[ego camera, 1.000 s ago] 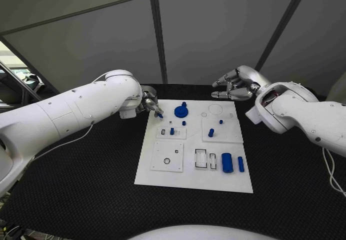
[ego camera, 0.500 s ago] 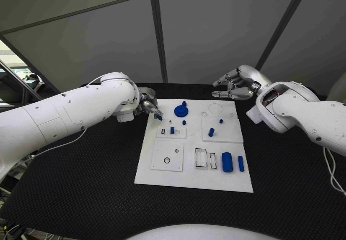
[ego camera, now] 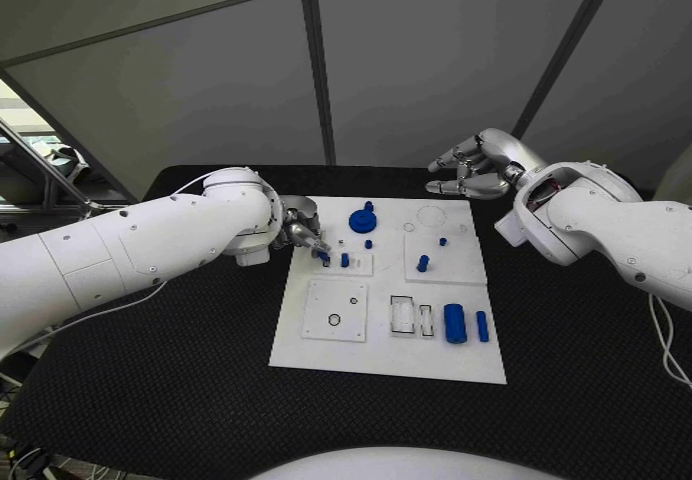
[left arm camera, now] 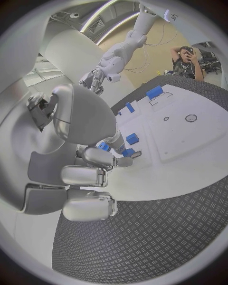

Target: Assemble the parts on the task board

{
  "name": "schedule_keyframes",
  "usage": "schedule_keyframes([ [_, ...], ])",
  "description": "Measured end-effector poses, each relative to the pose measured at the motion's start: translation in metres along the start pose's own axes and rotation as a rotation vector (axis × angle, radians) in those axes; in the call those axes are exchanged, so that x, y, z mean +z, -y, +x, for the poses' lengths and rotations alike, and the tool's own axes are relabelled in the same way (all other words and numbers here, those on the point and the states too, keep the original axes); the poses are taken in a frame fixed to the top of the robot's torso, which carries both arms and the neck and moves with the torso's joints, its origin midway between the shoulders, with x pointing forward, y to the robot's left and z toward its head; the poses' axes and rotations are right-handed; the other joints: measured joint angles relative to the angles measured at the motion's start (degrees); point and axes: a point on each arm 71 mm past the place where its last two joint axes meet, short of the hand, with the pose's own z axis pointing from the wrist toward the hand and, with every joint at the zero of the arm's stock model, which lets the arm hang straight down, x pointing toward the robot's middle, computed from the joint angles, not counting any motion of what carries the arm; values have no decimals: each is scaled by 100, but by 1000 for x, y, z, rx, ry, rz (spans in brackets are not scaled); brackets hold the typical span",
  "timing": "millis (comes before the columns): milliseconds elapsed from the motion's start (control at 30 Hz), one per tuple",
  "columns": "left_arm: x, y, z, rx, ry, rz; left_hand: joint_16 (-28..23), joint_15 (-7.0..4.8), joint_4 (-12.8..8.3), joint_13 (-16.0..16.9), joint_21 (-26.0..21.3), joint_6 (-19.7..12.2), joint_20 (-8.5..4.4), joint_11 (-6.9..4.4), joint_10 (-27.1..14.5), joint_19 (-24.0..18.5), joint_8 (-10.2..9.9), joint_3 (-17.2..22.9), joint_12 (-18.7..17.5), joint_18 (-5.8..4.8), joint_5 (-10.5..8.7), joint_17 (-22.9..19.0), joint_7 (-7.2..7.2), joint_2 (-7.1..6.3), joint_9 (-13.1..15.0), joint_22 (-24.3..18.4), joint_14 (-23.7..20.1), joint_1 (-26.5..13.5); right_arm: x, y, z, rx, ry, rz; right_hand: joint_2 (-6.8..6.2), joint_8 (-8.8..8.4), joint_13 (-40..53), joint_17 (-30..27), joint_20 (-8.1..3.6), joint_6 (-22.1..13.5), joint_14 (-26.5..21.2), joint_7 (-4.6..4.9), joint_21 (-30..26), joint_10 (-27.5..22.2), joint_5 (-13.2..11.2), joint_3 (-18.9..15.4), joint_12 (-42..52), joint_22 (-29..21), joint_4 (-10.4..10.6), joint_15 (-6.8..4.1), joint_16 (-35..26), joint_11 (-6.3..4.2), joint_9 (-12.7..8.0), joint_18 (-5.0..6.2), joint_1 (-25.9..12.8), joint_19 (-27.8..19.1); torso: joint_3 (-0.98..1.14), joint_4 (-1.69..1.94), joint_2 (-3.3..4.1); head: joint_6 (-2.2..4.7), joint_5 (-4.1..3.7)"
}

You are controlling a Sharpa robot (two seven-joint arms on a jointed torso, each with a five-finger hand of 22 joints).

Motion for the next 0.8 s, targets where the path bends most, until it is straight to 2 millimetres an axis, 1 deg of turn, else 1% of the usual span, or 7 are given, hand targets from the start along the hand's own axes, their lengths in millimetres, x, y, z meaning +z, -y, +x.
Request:
schedule_keyframes([
  [100,-1,2,2,2,7,5,0,1,0,0,0,1,0,0,0,0,0,1,0,0,0,0,1,-22,33,0,1,-36,0,0,0,0,0,0,0,0,6,8,0,0,0,0,0,0,0,0,27,0,0,0,0,0,0,0,0,0,1,-2,1,1,-2],
  [367,-2,7,5,14,33,14,0,2,-1,0,0,1,0,1,0,0,23,1,35,1,23,0,1,-25,32,0,1,-33,0,0,0,0,0,0,0,0,6,8,0,0,0,0,0,0,0,0,27,0,0,0,0,0,0,0,0,0,1,-2,8,1,-3],
  [500,-3,9,6,33,47,17,0,3,-1,0,0,1,-22,2,-1,22,23,1,35,0,23,0,2,-30,31,0,1,-28,0,0,0,0,0,0,0,0,6,8,0,0,0,0,0,0,0,0,27,0,0,0,0,0,0,0,0,0,1,-2,8,-14,-1],
  [800,-7,13,8,106,80,20,0,-2,-1,0,0,9,-22,4,-3,22,23,1,35,1,22,0,10,-48,40,0,-28,-10,0,0,0,0,0,1,0,0,5,7,0,0,0,0,0,0,0,0,27,0,0,0,0,0,0,0,0,0,-1,-2,9,-37,-1],
])
